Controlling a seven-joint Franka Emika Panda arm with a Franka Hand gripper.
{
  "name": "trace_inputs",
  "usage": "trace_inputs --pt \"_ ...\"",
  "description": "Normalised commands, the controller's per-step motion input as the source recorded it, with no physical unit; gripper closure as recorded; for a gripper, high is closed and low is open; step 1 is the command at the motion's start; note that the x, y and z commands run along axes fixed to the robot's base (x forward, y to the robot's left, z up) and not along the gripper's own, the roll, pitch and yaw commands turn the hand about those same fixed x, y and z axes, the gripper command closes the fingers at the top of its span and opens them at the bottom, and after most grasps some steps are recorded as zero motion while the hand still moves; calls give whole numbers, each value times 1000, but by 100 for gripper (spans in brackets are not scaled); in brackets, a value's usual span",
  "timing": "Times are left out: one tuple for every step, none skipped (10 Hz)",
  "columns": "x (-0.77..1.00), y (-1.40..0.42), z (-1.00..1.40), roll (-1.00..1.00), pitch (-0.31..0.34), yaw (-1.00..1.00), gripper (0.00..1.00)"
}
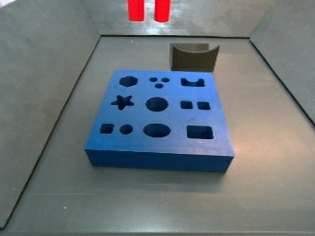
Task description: Insert the square-circle object.
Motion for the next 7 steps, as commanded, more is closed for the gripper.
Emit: trace_inputs --pt "-60 0 0 0 0 0 100" --pt "-106 -297 -634 -50 0 0 100" --pt "-177 -500 -940 -60 0 0 100" --pt "-137 -566 -1000 0 0 0 100" --pt "-137 -554 -1000 0 0 0 100" --pt "-106 -511 -1000 20 -6 0 100" --pt "-120 -451 -1000 39 0 0 100"
